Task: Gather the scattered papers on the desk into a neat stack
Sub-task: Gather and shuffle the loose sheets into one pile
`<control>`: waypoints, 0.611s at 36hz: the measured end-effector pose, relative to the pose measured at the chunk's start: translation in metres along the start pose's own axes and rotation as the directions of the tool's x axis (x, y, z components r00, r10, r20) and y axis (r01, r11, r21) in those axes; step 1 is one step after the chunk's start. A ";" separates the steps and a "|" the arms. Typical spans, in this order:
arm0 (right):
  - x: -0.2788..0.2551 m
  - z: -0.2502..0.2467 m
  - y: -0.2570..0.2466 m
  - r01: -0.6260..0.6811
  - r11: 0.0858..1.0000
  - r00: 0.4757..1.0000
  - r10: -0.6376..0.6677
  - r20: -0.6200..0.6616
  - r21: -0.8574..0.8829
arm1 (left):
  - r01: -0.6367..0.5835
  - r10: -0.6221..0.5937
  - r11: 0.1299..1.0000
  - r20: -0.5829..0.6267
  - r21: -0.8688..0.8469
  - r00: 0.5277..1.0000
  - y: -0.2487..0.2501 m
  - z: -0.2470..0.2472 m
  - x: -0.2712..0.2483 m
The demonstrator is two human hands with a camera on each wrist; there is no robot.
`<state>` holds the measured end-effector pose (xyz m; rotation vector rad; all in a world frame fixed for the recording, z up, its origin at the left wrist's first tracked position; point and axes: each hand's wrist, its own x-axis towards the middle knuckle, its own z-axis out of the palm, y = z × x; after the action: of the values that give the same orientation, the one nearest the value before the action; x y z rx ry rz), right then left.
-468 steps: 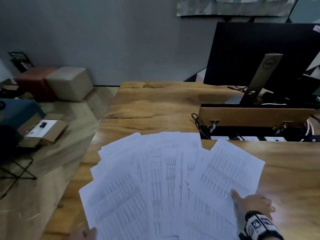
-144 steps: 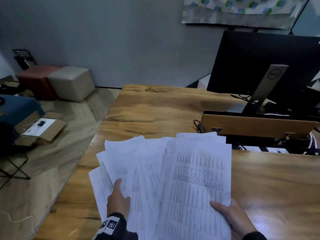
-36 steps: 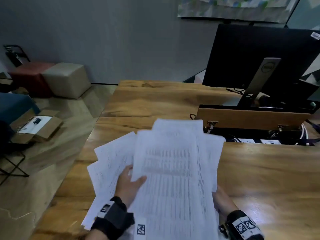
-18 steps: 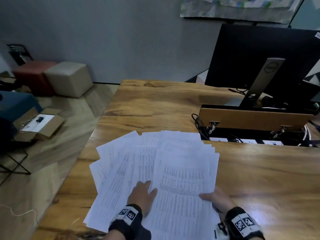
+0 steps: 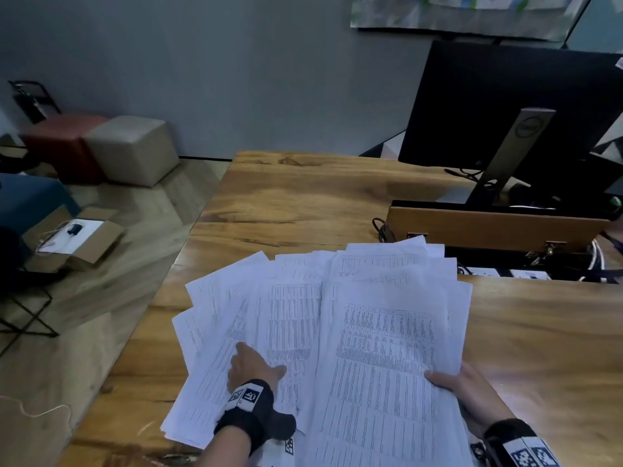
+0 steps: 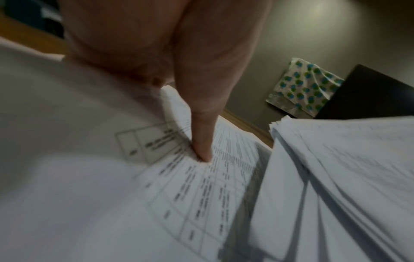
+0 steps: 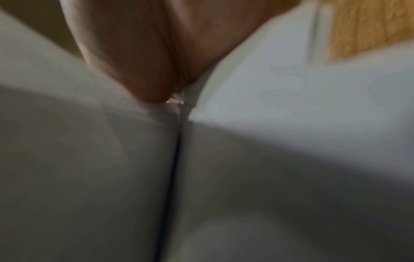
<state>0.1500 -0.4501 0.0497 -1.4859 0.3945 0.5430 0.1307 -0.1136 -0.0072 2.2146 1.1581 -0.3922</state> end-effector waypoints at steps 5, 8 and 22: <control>-0.003 -0.001 0.001 -0.008 1.000 1.000 0.008 0.002 0.008 | -0.128 0.131 0.987 0.021 -0.100 0.991 -0.009 -0.009 0.005; -0.004 0.000 0.000 -0.010 1.000 1.000 0.010 0.005 -0.013 | -0.138 0.137 0.990 -0.039 -0.016 0.990 -0.018 -0.023 0.016; 0.003 0.019 0.000 -0.020 1.000 0.999 0.020 0.048 -0.013 | 0.000 0.008 0.992 -0.066 0.129 0.998 -0.045 -0.055 0.049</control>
<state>0.1516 -0.4312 0.0493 -1.4796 0.3689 0.5971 0.1207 -0.0277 -0.0063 2.3570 1.1929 -0.4051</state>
